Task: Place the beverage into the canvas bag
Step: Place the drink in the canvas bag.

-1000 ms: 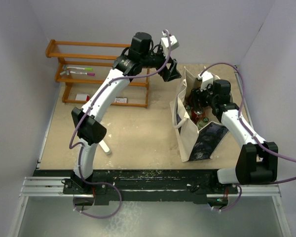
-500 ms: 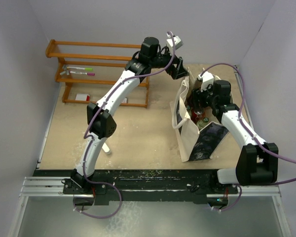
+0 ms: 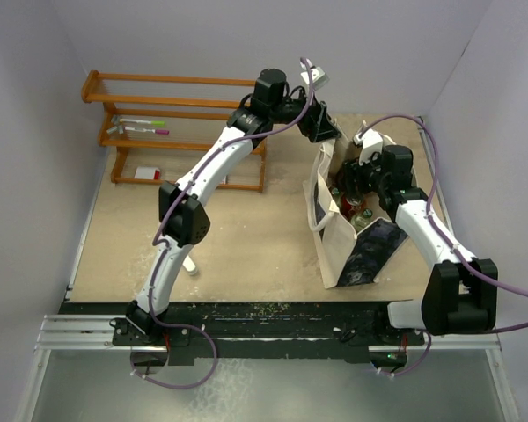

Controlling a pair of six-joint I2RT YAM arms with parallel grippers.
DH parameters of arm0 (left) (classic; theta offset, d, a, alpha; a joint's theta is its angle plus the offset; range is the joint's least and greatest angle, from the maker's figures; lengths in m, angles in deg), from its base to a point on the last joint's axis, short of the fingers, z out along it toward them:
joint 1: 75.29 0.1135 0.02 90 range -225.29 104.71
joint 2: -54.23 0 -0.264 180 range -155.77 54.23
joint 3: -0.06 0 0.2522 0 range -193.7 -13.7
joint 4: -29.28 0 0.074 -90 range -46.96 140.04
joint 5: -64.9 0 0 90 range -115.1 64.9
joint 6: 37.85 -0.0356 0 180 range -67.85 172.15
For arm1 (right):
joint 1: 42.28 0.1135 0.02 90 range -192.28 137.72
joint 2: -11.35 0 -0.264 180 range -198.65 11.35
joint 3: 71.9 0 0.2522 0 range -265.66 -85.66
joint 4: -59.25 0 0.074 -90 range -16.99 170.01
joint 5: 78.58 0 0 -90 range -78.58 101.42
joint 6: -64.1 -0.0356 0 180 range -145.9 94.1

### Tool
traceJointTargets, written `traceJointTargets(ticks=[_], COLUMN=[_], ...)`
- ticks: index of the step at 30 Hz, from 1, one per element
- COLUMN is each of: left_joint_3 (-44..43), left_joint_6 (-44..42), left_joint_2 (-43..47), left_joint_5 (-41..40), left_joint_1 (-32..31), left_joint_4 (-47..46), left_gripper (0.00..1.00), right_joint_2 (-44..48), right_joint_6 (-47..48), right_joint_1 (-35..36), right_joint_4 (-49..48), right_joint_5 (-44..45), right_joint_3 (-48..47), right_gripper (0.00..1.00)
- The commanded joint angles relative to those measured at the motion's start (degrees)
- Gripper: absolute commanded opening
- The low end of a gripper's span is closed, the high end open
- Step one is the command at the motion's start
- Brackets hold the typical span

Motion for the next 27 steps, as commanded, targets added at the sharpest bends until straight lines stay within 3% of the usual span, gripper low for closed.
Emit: traceJointTargets(ticks=[1, 4, 12, 16, 27], left_joint_3=[0.8, 1.7, 4.8, 6.9, 10.6], left_joint_6=[0.8, 0.5, 0.8, 0.5, -0.5], left_joint_2=[1.7, 2.6, 5.8, 8.2, 12.7], left_joint_5=[-0.3, -1.9, -7.1, -9.0, -20.0], left_joint_1=[-0.8, -0.9, -0.9, -0.9, -0.8], left_joint_4=[-1.5, -0.9, 0.4, 1.5, 5.6], left_gripper=[0.73, 0.65, 0.15, 0.02, 0.00], right_joint_2=[3.1, 2.2, 0.4, 1.1, -1.6], right_joint_6=[-1.6, -1.7, -1.6, -2.2, -2.9], right_joint_1=[0.5, 0.6, 0.8, 0.8, 0.8], right_joint_4=[-6.0, -6.7, -7.4, -8.5, -11.5], right_joint_5=[-1.0, -0.6, -0.2, -0.1, 0.9], right_joint_3=[0.4, 0.2, -0.8, 0.6, 1.0], right_gripper=[0.15, 0.15, 0.16, 0.16, 0.18])
